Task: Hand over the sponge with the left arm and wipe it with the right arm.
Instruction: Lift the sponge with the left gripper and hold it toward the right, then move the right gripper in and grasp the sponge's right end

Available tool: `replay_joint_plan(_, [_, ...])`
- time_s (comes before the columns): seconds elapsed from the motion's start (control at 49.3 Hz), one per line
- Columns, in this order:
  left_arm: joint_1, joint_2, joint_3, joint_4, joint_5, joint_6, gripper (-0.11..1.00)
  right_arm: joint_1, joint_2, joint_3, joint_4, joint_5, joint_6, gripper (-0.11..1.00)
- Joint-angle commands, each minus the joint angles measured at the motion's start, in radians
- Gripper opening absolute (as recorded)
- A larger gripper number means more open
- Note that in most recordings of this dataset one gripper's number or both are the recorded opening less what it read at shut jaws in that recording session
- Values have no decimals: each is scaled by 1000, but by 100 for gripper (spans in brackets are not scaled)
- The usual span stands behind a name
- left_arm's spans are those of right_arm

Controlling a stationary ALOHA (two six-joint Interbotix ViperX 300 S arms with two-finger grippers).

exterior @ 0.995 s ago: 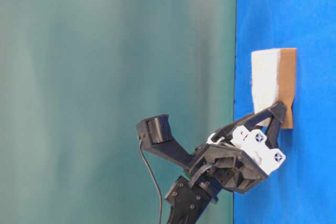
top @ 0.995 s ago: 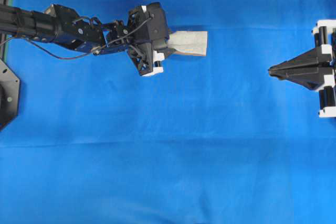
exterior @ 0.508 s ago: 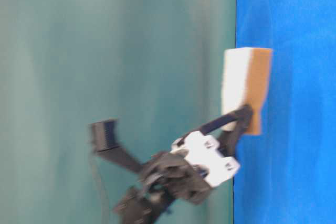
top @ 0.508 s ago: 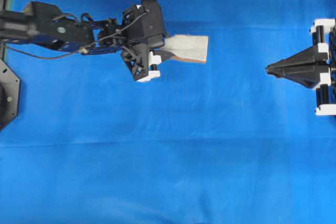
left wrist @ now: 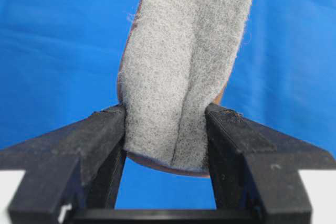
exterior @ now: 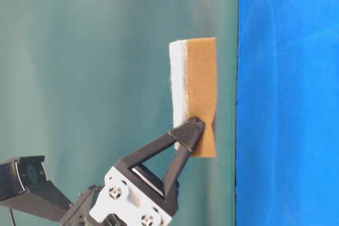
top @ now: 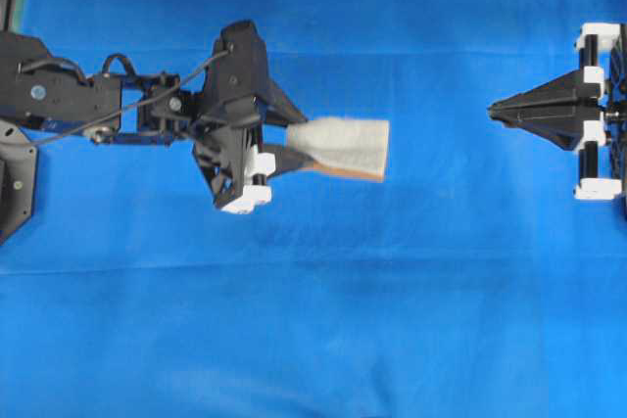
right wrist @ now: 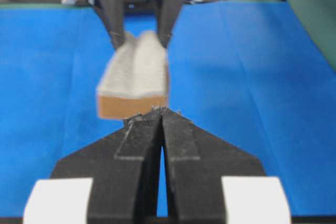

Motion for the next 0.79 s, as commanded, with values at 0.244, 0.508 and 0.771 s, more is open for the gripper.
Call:
replay_joint_plan(0.244, [0, -18, -9, -3, -3, -6, 40, 28, 107, -89, 5, -41, 43, -1])
replay_joint_plan(0.508, [0, -17, -6, -3, -3, -5, 40, 66, 311, -216, 6, -51, 63, 11])
replay_joint_plan(0.771, [0, -15, -5, -3, 3, -2, 40, 67, 491, -342, 15, -23, 91, 73])
